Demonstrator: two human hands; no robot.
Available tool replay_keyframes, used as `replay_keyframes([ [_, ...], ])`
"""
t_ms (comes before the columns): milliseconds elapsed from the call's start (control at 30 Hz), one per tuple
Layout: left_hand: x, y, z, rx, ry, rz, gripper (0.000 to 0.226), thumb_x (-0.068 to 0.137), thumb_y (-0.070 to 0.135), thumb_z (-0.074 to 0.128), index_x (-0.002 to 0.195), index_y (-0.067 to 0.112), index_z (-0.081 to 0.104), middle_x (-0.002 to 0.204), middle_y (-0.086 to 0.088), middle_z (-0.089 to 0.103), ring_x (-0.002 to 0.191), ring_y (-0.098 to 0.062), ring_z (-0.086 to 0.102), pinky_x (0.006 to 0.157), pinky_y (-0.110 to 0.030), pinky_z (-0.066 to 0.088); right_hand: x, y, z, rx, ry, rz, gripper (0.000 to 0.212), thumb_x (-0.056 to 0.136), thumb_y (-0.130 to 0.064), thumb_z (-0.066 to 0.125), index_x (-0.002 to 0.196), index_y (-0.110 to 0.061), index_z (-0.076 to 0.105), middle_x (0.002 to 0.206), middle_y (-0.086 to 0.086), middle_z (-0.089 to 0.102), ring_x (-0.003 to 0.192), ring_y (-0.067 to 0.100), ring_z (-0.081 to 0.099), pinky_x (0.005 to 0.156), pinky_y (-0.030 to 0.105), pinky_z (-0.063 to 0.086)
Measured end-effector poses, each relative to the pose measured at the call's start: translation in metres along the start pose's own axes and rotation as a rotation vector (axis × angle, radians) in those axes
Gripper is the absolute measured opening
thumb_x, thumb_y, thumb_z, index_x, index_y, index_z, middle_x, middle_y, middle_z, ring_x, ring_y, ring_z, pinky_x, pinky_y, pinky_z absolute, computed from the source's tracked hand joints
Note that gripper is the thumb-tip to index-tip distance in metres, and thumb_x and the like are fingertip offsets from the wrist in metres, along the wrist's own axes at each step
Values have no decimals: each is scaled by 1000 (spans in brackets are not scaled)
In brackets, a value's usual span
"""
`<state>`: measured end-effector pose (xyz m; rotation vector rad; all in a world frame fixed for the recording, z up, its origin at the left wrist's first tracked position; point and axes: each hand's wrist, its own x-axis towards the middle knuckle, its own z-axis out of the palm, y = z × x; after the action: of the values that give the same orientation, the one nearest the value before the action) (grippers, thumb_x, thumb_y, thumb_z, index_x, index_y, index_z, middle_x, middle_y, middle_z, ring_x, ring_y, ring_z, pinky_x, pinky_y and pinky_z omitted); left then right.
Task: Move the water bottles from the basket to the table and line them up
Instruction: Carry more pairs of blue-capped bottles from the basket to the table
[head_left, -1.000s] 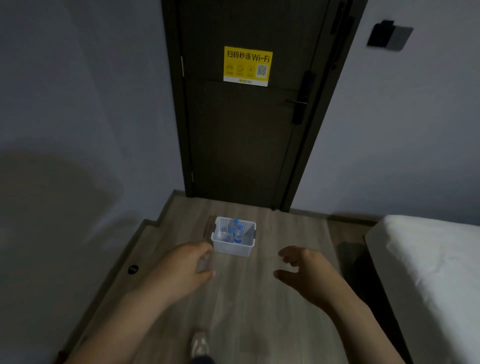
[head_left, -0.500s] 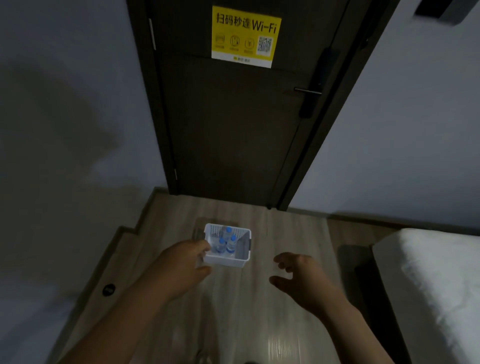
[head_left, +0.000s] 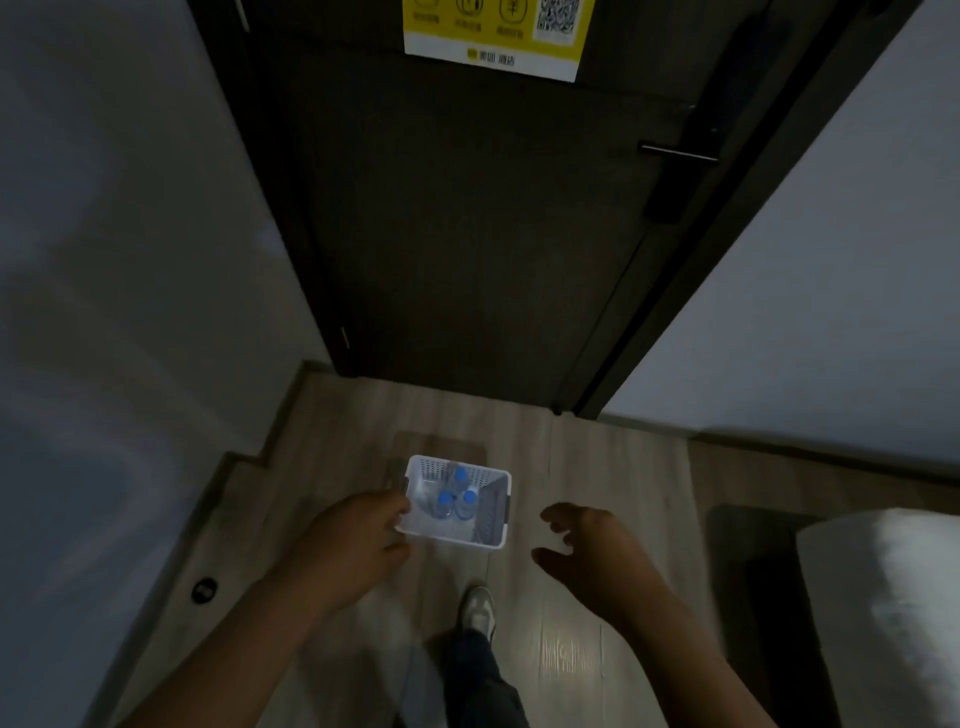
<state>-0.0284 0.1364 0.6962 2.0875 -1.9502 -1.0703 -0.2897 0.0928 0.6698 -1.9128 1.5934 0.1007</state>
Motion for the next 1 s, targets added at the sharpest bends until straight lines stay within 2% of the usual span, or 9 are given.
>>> replay_keyframes([
  [133,59,9,-2,-12,-5,-53,29,88,27,62,114,17,58,115,3,62,102,-11,58,84,-15,41,63,12,-20,-15,-23,-21,49,87,-39,63,133,-27,50,120,-6,62,101,6,59,82,17,46],
  [233,100,9,3,-28,7,-85,16,90,30,59,102,19,58,108,2,64,91,-7,55,78,-14,40,104,21,-22,-7,-62,-25,48,88,-38,63,132,-26,50,118,-5,62,102,6,58,84,18,48],
  [333,134,4,10,-34,11,-140,11,94,28,55,94,17,58,102,-3,66,89,-12,59,82,-19,43,138,30,-14,-12,-125,-19,46,88,-38,62,131,-26,50,118,-6,61,103,6,57,87,18,47],
  [400,158,-7,20,-47,69,-145,22,92,25,57,99,5,65,99,-13,68,92,-22,62,89,-25,44,160,35,-4,-10,-155,-5,45,88,-38,62,129,-25,51,118,-6,61,103,7,58,87,17,47],
  [467,184,-20,29,0,37,-141,31,93,26,57,115,5,62,111,-13,65,104,-24,60,94,-27,44,181,42,8,-6,-179,12,43,88,-37,62,129,-26,51,117,-6,61,102,6,57,85,15,44],
  [500,198,-27,33,24,-4,-146,36,94,29,54,124,9,56,121,-7,61,112,-19,57,96,-25,41,193,45,15,-5,-185,19,43,88,-37,62,128,-26,51,117,-6,60,102,6,57,84,14,43],
  [567,229,-42,44,29,-52,-161,38,95,35,49,129,17,49,128,0,56,117,-12,53,96,-19,39,214,53,29,1,-191,47,43,88,-36,62,129,-25,51,117,-6,60,102,6,57,84,14,42],
  [700,292,-79,76,50,-87,-156,35,94,34,52,125,18,50,123,1,59,110,-11,58,92,-24,50,263,69,67,14,-187,98,44,88,-36,64,129,-24,52,120,-5,60,103,6,58,84,13,42],
  [1000,397,-171,179,195,-203,-91,38,92,31,55,127,16,47,122,-3,58,110,-16,57,94,-30,48,362,110,195,10,-201,154,45,89,-32,60,131,-19,48,127,0,56,110,13,57,89,20,47],
])
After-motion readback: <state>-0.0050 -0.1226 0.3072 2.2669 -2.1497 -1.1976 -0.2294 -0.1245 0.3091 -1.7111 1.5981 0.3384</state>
